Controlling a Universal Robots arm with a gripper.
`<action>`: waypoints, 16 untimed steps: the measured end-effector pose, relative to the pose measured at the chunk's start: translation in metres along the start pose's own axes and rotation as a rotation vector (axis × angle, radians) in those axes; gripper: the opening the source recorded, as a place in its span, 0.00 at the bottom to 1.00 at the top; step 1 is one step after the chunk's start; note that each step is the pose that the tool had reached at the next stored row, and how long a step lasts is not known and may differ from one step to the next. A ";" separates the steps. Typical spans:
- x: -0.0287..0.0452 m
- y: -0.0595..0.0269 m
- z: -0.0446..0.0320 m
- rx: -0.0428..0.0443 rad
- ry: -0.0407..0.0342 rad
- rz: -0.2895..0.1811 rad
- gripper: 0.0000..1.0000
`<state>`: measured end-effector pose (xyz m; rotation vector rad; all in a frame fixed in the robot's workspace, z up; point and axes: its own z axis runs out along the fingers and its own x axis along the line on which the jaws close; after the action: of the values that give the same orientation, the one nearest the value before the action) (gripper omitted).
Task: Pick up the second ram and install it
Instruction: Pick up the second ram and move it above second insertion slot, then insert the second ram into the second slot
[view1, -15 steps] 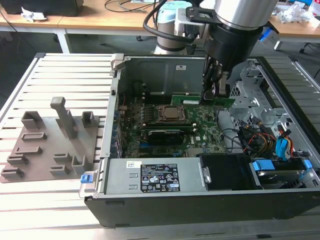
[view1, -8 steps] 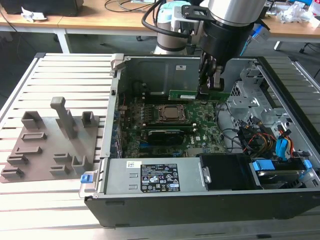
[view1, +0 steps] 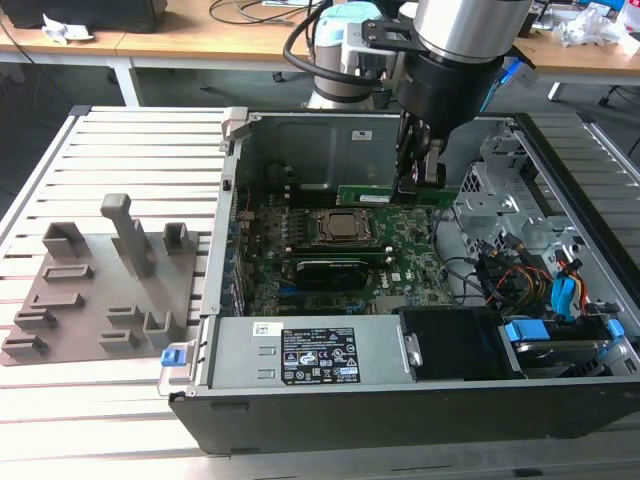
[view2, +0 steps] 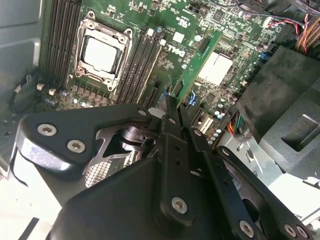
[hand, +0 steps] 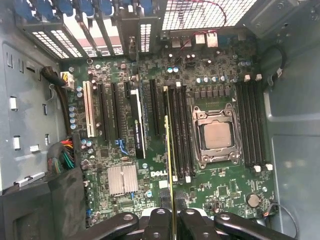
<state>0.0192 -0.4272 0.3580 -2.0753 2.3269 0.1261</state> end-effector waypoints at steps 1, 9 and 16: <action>0.0000 0.0000 0.0001 0.0001 0.0000 0.000 0.14; 0.0000 0.0000 0.0003 0.0000 0.0000 0.000 0.14; -0.0008 -0.0003 0.0102 0.0000 0.0000 -0.001 0.14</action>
<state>0.0192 -0.4257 0.3479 -2.0761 2.3261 0.1261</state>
